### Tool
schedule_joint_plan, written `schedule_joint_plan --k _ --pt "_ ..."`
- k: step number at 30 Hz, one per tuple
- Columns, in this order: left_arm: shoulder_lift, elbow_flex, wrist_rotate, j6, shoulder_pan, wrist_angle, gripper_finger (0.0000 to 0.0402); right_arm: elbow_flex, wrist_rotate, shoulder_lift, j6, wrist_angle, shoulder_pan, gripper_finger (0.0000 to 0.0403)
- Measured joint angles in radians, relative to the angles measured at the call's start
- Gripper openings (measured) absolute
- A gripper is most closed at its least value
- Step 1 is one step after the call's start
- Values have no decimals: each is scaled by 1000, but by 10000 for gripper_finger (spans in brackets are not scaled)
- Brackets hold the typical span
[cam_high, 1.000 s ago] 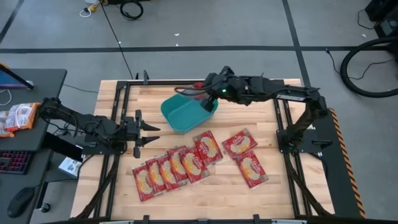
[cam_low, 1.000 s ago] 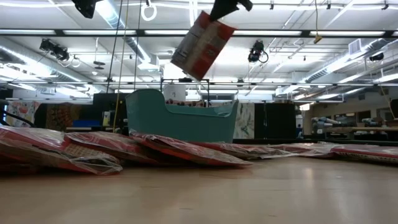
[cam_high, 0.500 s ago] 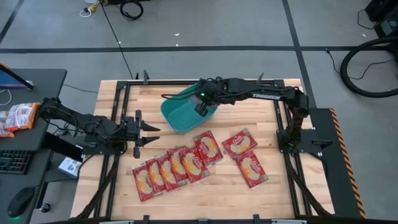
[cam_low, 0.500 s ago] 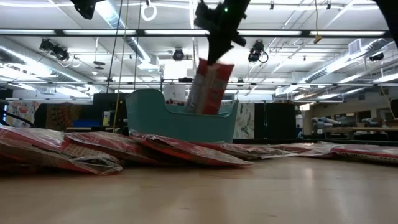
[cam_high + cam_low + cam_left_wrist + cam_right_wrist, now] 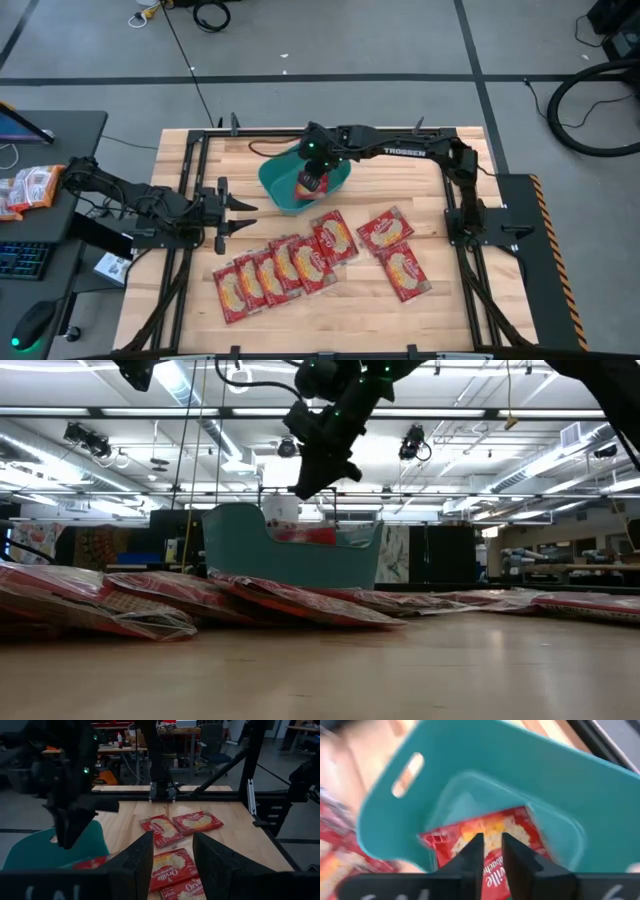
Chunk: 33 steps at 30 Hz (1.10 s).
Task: Sort popcorn bags into baskets
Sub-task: Put the red popcorn bag into the green bin
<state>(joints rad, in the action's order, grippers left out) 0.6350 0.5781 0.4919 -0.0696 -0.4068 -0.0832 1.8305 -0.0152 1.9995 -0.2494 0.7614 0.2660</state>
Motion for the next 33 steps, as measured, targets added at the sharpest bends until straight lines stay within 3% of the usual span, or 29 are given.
schedule_joint_plan --k 4,13,19,27,33 --pt "0 0 0 -2 0 -10 144 0 -82 -32 18 -27 12 121" --pt "0 0 0 -5 0 -28 144 0 -52 -167 138 182 -56 137" --pt "0 0 0 -6 0 -27 144 -24 88 -171 168 351 -171 136" --pt "0 0 0 -6 0 -19 144 -186 316 -170 240 122 -262 137" --pt "0 0 0 -20 0 -20 144 -318 372 -170 320 -97 -294 140"
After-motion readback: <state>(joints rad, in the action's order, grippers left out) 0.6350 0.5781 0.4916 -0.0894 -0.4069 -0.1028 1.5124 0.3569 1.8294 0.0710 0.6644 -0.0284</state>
